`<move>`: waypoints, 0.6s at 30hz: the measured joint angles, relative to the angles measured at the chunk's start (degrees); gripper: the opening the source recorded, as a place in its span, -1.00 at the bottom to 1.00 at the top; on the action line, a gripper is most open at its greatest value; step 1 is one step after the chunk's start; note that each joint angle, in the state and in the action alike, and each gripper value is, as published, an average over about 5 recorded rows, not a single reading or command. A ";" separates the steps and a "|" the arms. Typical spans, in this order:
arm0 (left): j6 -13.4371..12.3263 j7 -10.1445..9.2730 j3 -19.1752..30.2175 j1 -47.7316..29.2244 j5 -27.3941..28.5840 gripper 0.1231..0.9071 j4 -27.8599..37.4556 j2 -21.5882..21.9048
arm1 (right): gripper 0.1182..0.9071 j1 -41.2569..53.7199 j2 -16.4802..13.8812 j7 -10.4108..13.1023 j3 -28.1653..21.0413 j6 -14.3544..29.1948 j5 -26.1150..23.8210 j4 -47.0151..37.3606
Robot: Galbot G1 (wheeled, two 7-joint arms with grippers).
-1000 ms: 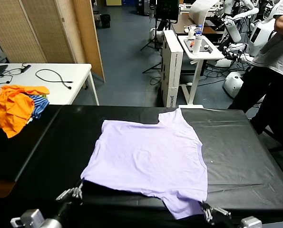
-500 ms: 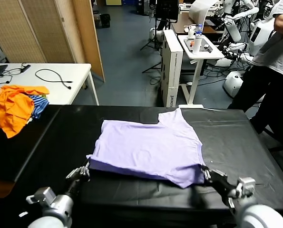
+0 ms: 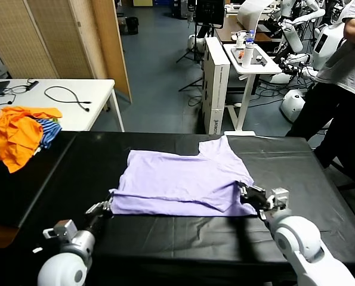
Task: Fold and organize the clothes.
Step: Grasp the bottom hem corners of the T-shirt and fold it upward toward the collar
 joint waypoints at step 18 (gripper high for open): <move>0.64 -0.18 1.42 -3.73 0.19 -0.94 4.52 1.22 | -0.89 -0.39 0.40 1.10 2.34 -2.37 -0.25 -1.15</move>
